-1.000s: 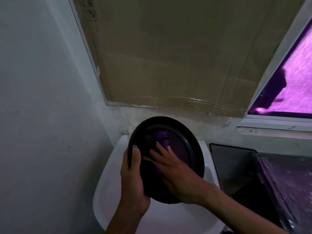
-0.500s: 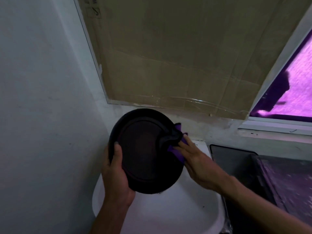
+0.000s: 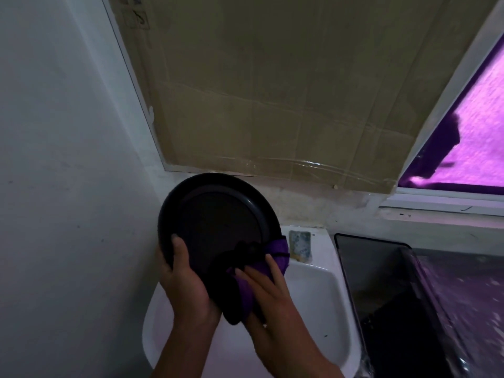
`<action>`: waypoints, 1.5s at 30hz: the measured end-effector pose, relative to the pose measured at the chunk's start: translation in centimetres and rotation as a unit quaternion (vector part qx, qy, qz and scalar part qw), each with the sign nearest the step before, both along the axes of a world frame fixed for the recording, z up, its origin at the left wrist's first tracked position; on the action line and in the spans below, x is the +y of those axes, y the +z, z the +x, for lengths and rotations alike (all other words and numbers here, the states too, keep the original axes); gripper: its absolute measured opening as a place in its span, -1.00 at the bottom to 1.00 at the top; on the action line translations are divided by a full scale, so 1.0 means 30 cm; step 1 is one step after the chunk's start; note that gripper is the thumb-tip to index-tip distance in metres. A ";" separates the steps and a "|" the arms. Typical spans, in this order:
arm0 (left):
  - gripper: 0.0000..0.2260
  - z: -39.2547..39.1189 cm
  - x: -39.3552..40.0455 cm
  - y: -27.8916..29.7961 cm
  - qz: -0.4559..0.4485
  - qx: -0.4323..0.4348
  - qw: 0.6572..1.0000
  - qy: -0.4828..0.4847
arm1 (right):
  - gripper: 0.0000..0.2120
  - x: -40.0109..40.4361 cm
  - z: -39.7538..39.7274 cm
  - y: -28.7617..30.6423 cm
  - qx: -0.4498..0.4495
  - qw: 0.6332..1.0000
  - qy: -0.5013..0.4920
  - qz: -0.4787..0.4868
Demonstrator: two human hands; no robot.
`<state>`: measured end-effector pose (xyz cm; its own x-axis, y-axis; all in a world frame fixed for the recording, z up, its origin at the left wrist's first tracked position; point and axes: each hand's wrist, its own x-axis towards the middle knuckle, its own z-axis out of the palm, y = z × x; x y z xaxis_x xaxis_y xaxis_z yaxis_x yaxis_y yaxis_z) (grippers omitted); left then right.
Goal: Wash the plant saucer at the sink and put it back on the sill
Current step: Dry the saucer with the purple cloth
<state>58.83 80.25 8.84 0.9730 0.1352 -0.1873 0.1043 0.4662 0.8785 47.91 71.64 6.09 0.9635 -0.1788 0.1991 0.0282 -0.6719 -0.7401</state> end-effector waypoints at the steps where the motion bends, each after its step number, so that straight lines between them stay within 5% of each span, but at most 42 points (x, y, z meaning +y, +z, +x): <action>1: -0.79 0.009 0.002 0.003 -0.007 0.001 1.000 0.001 | -0.40 -0.021 -0.004 0.015 -0.001 0.999 0.015 0.030; 9: -0.86 0.017 0.003 0.006 -0.107 0.101 0.989 -0.026 | -0.33 -0.050 0.020 0.036 -0.036 0.947 -0.103 0.301; 17: -0.51 -0.019 -0.013 -0.061 -0.116 0.144 0.982 -0.046 | -0.42 -0.092 0.119 0.080 -0.082 0.891 -0.198 0.399; 25: -0.45 -0.044 0.040 -0.096 -0.092 0.148 0.974 -0.143 | -0.52 -0.264 0.195 0.151 -0.054 0.886 -0.272 0.373; 30: -0.49 -0.068 0.076 -0.120 -0.086 0.139 0.952 -0.259 | -0.60 -0.312 0.191 0.170 -0.025 0.934 -0.232 0.271; 33: -0.47 -0.064 0.090 -0.108 0.028 0.122 0.965 -0.231 | -0.61 -0.338 0.173 0.171 -0.047 0.956 -0.231 0.177; 35: -0.34 -0.048 0.104 -0.076 0.213 0.058 0.969 -0.115 | -0.60 -0.349 0.156 0.184 -0.058 0.972 -0.207 0.091; 38: -0.23 -0.011 0.113 0.001 0.414 -0.217 0.881 -0.070 | -0.56 -0.328 0.134 0.222 -0.070 0.992 -0.105 0.002; 42: -0.27 0.019 0.022 0.068 0.563 -0.464 0.642 -0.235 | -0.56 -0.274 0.120 0.254 -0.023 0.995 0.023 -0.096; 43: -0.24 0.027 -0.003 0.076 0.573 -0.482 0.606 -0.268 | -0.54 -0.262 0.117 0.256 -0.021 0.993 0.035 -0.107; 45: -0.20 0.053 -0.031 0.083 0.547 -0.478 0.608 -0.321 | -0.51 -0.242 0.111 0.255 -0.016 0.994 0.050 -0.100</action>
